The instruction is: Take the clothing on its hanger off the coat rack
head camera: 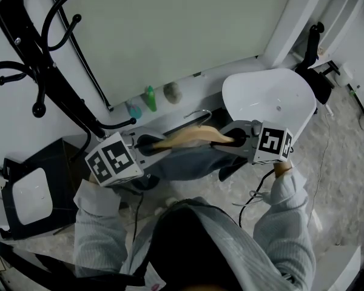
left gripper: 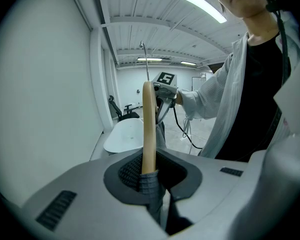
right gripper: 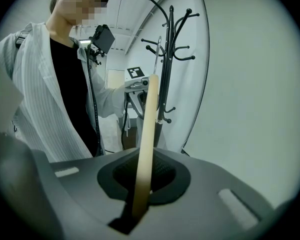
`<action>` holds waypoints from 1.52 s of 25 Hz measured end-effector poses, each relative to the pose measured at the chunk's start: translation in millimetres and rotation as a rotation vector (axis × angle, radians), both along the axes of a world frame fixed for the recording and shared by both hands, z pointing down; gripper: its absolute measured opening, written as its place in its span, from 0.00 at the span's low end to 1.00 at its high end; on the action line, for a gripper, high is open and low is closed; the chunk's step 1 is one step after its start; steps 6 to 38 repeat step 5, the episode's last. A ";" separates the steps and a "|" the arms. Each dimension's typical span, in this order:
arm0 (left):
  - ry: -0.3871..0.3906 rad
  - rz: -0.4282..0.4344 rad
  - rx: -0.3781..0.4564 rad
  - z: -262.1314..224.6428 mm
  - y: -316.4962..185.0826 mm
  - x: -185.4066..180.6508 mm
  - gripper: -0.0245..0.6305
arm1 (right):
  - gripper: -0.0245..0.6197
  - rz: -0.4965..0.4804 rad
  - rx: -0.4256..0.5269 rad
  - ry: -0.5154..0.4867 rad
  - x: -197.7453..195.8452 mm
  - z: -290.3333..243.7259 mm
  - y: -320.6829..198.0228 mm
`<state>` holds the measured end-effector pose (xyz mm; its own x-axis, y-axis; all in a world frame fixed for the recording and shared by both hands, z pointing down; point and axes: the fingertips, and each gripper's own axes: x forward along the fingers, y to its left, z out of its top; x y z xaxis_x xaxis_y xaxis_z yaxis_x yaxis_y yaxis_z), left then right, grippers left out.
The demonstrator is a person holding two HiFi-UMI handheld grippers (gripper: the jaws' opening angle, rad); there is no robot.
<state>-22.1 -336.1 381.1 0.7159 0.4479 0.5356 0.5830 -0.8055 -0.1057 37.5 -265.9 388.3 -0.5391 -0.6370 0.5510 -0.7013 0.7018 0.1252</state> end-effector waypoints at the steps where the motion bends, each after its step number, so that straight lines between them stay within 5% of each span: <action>1: 0.000 -0.001 -0.003 0.2 0.2 -0.3 0.11 | 0.06 0.000 0.000 0.000 -0.2 0.4 0.2; 38: 0.003 -0.001 -0.008 0.4 1.6 -1.6 0.11 | 0.06 0.001 -0.001 0.000 -2.1 -0.2 1.4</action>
